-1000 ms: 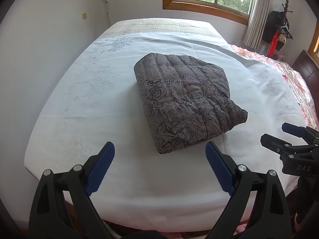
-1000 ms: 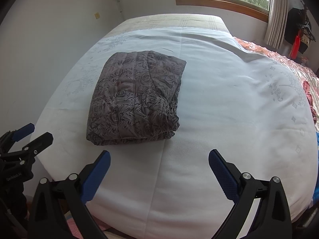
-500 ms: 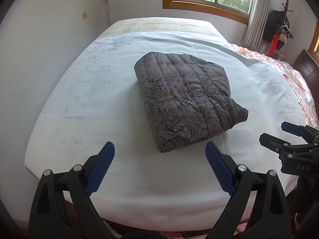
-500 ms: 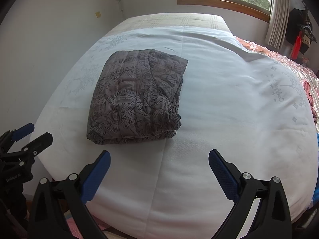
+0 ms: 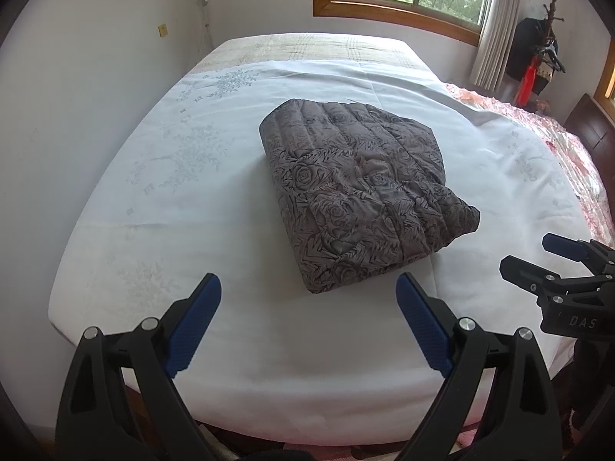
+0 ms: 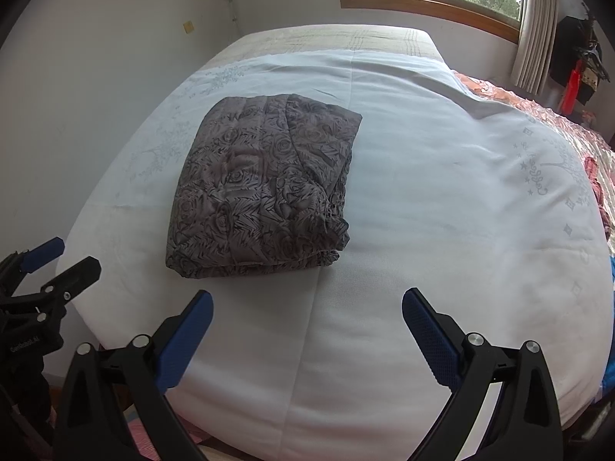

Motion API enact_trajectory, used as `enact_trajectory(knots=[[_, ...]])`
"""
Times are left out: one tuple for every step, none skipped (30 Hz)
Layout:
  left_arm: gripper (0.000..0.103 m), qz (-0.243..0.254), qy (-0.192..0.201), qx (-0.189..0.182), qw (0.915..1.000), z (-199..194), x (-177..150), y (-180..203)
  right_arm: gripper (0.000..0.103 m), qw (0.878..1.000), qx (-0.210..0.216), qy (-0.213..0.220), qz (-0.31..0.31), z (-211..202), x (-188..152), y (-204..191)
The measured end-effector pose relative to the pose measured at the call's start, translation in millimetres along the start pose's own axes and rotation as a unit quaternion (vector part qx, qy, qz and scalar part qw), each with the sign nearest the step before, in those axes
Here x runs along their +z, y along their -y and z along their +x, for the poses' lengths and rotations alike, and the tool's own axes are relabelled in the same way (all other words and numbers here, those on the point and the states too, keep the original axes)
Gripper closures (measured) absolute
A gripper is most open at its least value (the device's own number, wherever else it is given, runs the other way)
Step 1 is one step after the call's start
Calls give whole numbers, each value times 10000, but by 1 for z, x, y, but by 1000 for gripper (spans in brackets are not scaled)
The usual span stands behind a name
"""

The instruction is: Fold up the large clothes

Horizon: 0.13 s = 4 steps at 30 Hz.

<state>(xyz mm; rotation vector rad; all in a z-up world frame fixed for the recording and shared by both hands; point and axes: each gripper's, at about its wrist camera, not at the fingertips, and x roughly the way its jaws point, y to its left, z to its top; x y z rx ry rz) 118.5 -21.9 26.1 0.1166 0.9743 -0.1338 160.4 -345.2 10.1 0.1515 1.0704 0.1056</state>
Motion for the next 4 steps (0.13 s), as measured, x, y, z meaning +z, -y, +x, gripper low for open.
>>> enact_trajectory(knots=[[11,1,-2,1,10000,0,0,0,4,10000,1,-1,-5,0,0,0],[11,2,-9,-1,10000,0,0,0,4,10000,2,0,-9,0,0,0],[12,1,-13,0,10000,0,-1,1,4,10000,2,-1,-11,0,0,0],[11,3,-11,-2,10000,0,-1,1,4,10000,0,-4,-10,0,0,0]])
